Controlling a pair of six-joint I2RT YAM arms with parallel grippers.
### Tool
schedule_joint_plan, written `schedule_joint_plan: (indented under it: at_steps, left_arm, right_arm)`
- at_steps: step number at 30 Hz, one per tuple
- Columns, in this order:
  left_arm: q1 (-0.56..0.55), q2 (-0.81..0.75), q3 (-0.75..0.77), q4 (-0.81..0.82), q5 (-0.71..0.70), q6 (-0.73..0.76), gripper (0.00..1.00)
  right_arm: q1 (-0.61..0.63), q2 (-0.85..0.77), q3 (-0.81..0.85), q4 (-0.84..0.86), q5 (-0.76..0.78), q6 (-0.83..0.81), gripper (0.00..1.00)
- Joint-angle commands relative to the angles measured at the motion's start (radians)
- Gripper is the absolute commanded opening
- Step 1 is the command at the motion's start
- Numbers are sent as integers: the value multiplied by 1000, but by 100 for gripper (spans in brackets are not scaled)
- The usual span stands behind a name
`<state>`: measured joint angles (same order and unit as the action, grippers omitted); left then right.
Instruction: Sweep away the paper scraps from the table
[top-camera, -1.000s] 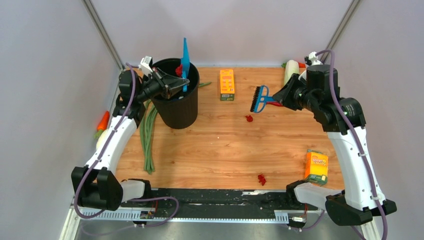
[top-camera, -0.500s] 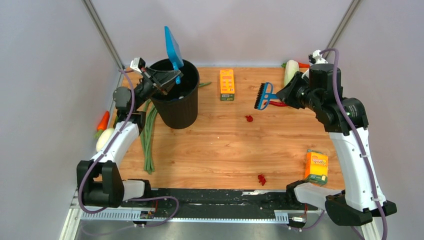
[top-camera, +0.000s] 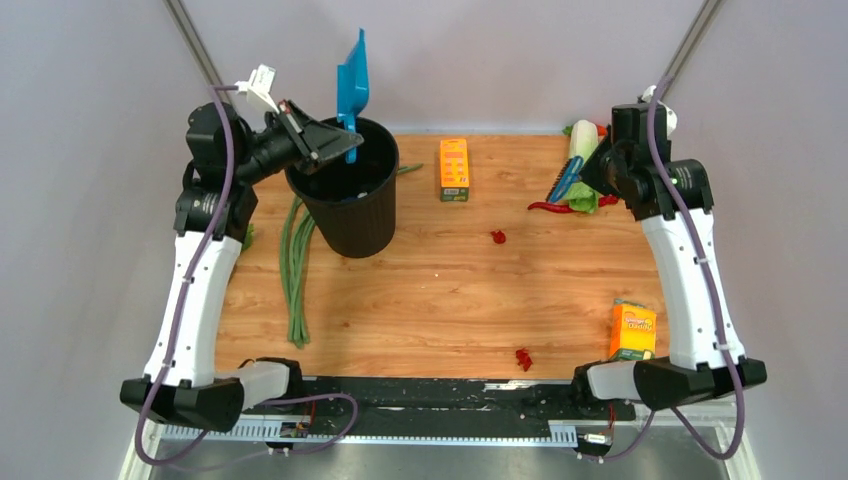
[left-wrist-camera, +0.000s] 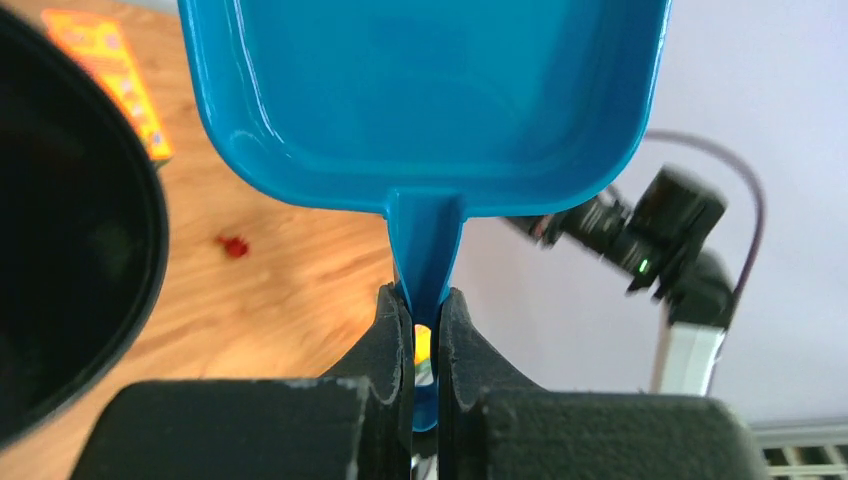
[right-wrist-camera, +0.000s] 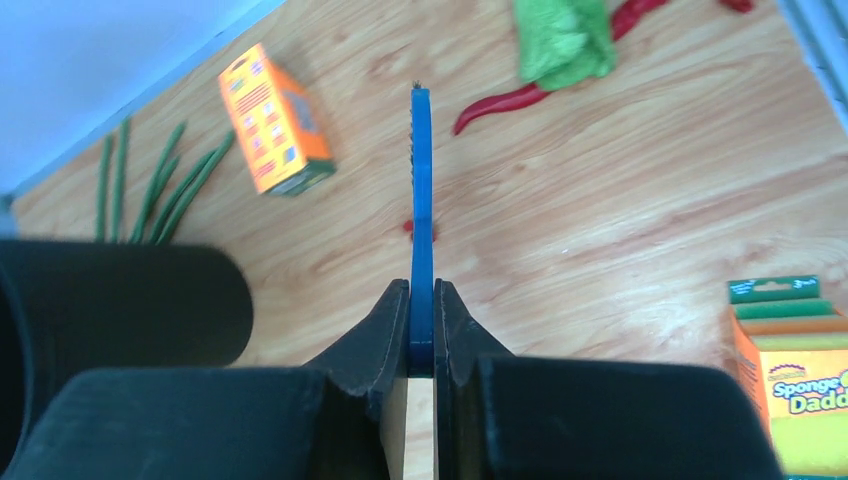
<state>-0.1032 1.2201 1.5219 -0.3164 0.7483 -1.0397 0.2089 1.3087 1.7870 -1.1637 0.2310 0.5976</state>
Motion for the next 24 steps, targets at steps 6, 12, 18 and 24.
schedule_joint_plan:
  at_steps: [6, 12, 18, 24]
  left_arm:
    - [-102, -139, -20, -464, -133, 328, 0]
    - [-124, -191, -69, -489, -122, 353, 0]
    - [-207, -191, -91, -507, -136, 375, 0]
    - [-224, -179, -78, -536, -148, 363, 0]
  right_arm:
    - [-181, 179, 147, 7, 180, 65, 0]
    - [-195, 305, 184, -4, 404, -7, 0]
    - [-276, 415, 164, 47, 533, -33, 0]
    - [-344, 552, 204, 113, 507, -76, 0]
